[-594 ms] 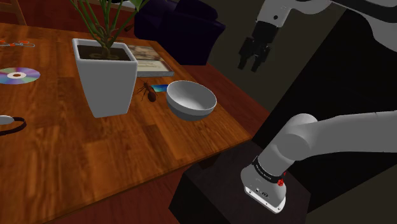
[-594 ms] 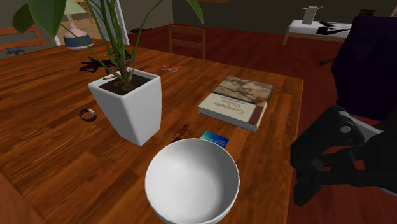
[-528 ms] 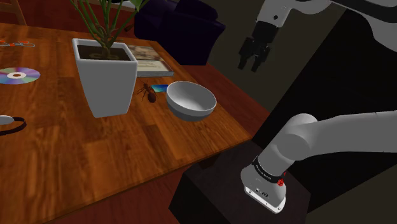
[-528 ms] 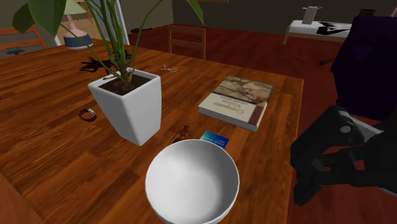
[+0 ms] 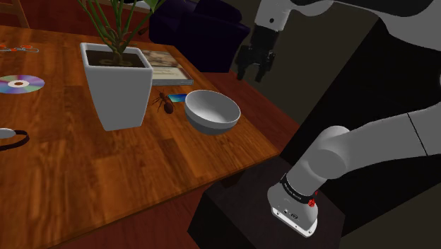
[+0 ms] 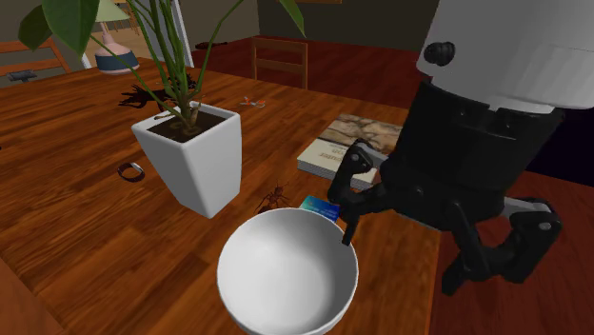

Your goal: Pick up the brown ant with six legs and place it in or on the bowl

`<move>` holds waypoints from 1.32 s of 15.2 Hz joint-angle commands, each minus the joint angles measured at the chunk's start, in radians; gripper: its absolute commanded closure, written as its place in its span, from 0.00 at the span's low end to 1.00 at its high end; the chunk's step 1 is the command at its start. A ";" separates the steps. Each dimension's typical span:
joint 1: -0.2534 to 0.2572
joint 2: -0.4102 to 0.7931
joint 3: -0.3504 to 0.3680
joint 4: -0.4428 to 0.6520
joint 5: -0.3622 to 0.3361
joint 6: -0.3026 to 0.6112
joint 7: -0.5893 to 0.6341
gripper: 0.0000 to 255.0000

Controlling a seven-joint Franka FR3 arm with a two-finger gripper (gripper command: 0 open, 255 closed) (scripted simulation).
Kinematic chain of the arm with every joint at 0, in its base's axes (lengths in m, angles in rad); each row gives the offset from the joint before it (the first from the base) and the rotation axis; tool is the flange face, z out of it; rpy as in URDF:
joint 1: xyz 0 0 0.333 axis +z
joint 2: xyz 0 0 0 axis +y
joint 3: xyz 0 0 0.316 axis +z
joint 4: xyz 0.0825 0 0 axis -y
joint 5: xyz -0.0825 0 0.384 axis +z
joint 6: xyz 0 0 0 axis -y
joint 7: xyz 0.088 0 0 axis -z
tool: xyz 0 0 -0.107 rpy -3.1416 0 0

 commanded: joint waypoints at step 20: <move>0.100 0.789 0.297 0.527 -0.173 0.182 0.522 0.00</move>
